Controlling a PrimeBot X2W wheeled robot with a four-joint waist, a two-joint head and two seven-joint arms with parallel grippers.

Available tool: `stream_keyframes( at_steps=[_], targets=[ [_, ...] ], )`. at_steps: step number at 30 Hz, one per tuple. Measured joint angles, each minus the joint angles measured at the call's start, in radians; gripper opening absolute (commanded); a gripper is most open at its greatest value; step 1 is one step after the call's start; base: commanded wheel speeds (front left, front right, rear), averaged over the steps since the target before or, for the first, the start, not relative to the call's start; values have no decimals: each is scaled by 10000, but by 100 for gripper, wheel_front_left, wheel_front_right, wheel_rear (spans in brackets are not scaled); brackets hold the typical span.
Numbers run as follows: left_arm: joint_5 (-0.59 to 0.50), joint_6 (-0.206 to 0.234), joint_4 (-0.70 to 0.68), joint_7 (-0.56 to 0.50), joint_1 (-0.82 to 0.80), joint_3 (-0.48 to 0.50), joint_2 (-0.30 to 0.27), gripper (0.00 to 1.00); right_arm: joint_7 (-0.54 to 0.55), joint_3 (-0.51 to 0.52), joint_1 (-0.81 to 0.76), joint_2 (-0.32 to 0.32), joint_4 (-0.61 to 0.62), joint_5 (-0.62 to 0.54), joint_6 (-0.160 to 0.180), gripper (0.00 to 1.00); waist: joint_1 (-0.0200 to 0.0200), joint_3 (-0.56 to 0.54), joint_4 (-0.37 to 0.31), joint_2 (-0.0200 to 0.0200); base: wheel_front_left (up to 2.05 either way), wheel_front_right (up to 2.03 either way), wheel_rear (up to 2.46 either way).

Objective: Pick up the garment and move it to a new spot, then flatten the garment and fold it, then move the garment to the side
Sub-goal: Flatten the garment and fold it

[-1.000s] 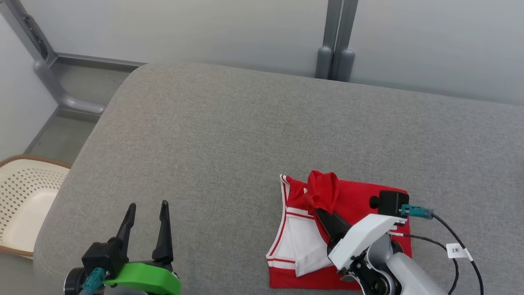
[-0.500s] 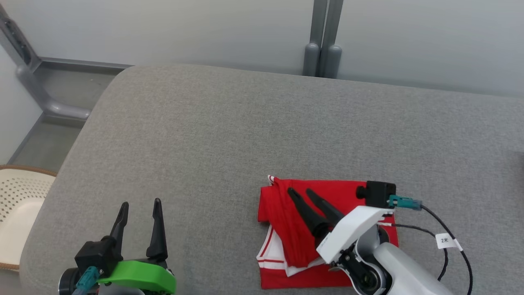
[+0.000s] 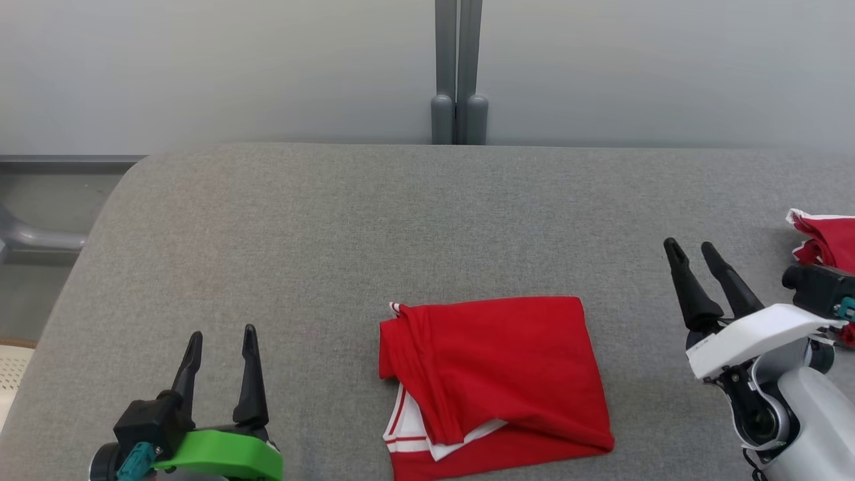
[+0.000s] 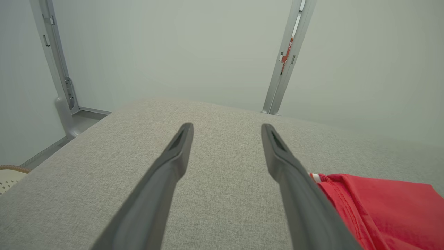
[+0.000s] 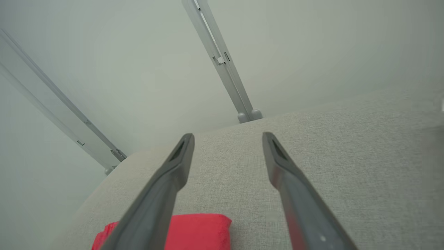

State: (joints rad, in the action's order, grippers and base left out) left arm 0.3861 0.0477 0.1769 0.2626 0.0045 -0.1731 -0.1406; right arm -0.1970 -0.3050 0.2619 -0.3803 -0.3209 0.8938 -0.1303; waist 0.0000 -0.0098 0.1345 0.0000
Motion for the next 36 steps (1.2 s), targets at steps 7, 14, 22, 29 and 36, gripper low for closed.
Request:
stream_keyframes(
  at_steps=[7, 14, 22, 29, 36],
  targets=[
    [-59, -50, -4, -2, 54, 27, 23, 100, 382, 167, -356, 558, -71, -709, -2, 100, 0, -25, 16, 0, 0, 0, 0],
    [-100, -115, 98, 0, 50, -2, 48, 100, 1083, -871, -579, 1406, -221, -1162, -2, 59, 0, -9, 283, 0, 0, 0, 0],
    [-100, -136, 215, 0, -13, -8, 111, 100, 1653, -2038, -675, 2090, -1528, -1206, -2, 0, 0, 89, 797, 0, 0, 0, 0],
    [-102, -173, 270, 0, -20, 33, 111, 100, 1804, -3373, -638, 2581, -2040, -713, -2, 0, 0, 180, 1206, 0, 0, 0, 0],
    [-105, -178, 318, -2, -50, 75, 109, 100, 1505, -4663, -255, 2803, -2031, -38, -2, 0, 0, 191, 1229, 0, 0, 0, 0]
  ],
)
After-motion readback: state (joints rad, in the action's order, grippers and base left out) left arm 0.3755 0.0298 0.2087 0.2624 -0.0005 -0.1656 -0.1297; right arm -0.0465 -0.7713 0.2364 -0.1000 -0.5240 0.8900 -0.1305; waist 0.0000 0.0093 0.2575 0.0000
